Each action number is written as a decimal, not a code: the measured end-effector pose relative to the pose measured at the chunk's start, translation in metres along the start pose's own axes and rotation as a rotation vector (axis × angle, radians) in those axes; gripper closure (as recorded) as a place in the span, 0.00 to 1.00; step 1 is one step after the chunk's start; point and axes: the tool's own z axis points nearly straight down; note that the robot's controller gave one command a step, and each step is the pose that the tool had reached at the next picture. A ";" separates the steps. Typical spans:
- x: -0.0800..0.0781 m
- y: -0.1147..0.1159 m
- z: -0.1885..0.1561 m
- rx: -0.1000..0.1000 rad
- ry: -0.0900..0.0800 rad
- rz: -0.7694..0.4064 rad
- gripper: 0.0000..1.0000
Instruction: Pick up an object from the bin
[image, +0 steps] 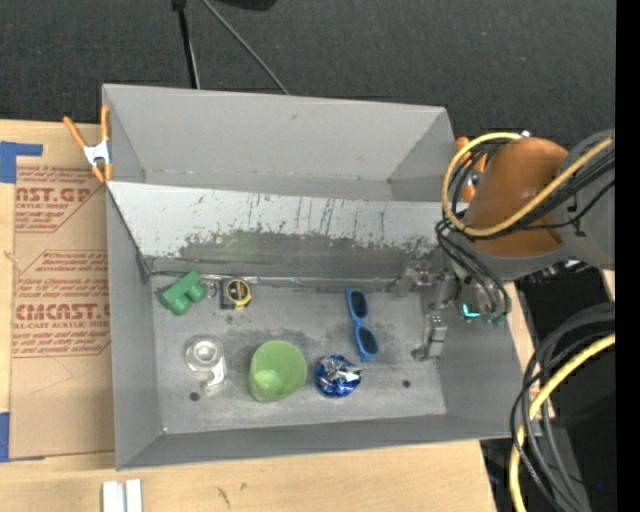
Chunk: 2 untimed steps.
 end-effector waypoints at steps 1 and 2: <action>0.042 0.089 0.067 -0.004 0.001 -0.126 0.00; 0.040 0.085 0.064 0.001 -0.006 -0.120 1.00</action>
Offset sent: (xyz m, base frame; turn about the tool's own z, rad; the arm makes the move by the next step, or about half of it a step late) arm -0.0401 0.0840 -0.0631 -0.1191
